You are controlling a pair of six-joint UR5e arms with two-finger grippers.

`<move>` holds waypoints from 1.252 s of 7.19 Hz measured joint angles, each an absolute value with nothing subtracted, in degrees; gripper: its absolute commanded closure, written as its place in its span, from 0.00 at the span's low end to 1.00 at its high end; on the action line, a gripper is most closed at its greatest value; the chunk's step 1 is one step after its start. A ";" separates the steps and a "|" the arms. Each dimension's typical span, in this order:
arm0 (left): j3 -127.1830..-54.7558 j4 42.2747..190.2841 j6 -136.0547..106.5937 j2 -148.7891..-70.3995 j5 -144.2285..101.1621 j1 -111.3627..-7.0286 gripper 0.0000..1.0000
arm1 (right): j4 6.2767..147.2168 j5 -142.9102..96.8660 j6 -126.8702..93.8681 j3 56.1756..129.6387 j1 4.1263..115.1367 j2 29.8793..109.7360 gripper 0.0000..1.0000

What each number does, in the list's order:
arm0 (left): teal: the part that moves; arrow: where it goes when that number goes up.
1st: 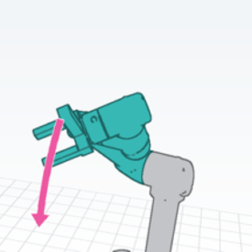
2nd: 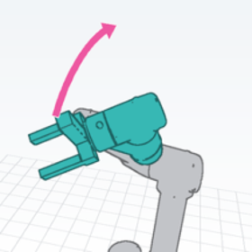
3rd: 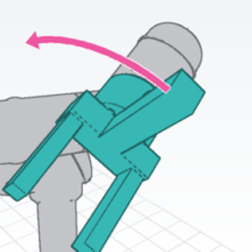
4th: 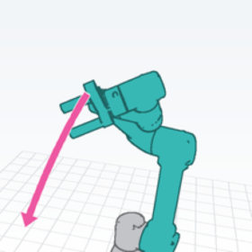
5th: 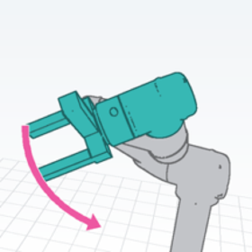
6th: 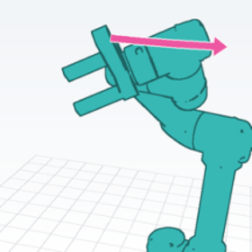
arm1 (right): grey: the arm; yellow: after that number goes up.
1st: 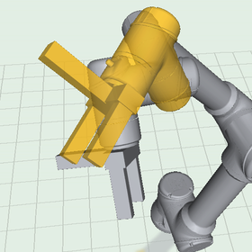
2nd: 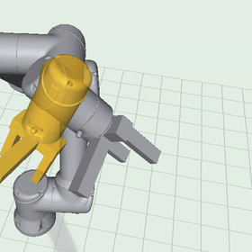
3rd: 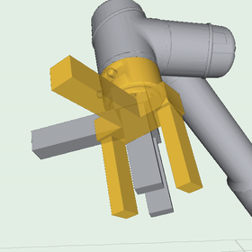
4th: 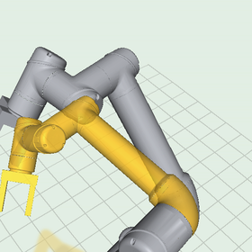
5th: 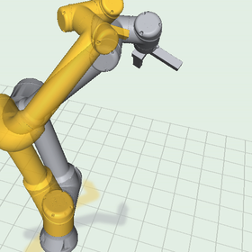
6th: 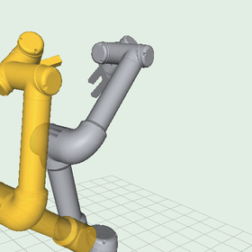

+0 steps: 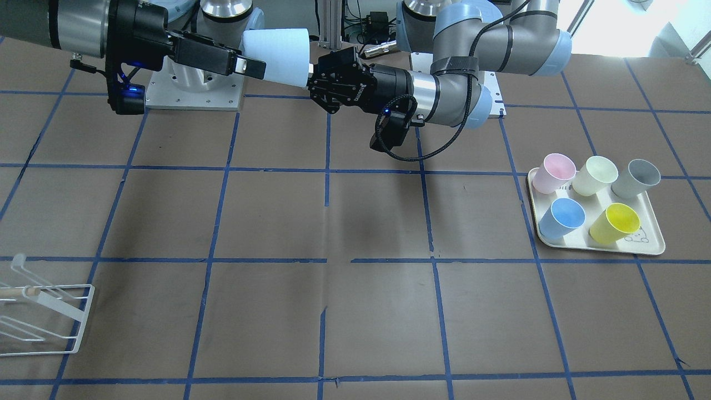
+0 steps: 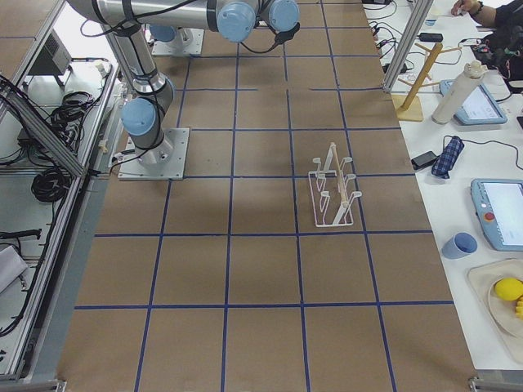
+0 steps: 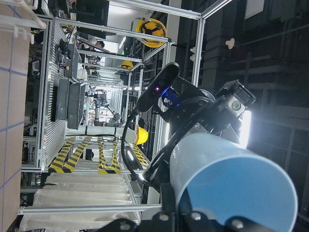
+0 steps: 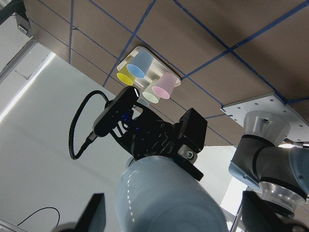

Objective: Transfer IKEA cup to right arm and place on rack

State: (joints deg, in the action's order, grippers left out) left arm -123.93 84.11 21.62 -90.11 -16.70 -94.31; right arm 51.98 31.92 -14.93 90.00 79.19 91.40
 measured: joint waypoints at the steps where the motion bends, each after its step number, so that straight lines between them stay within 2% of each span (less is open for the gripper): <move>1: -123.92 84.11 21.62 -90.11 -16.70 -94.31 1.00 | 52.06 31.87 -14.91 89.97 79.30 91.37 0.00; 5: -123.92 84.11 21.62 -90.09 -16.71 -94.33 1.00 | 51.98 29.28 -14.71 89.88 79.36 91.36 0.03; 9: -123.92 84.11 21.62 -90.09 -16.72 -94.38 1.00 | 51.94 29.03 -14.63 89.97 79.36 91.29 0.19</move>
State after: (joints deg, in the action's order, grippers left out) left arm -123.92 84.11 21.62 -90.09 -16.72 -94.38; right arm 51.94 29.03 -14.63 89.97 79.36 91.29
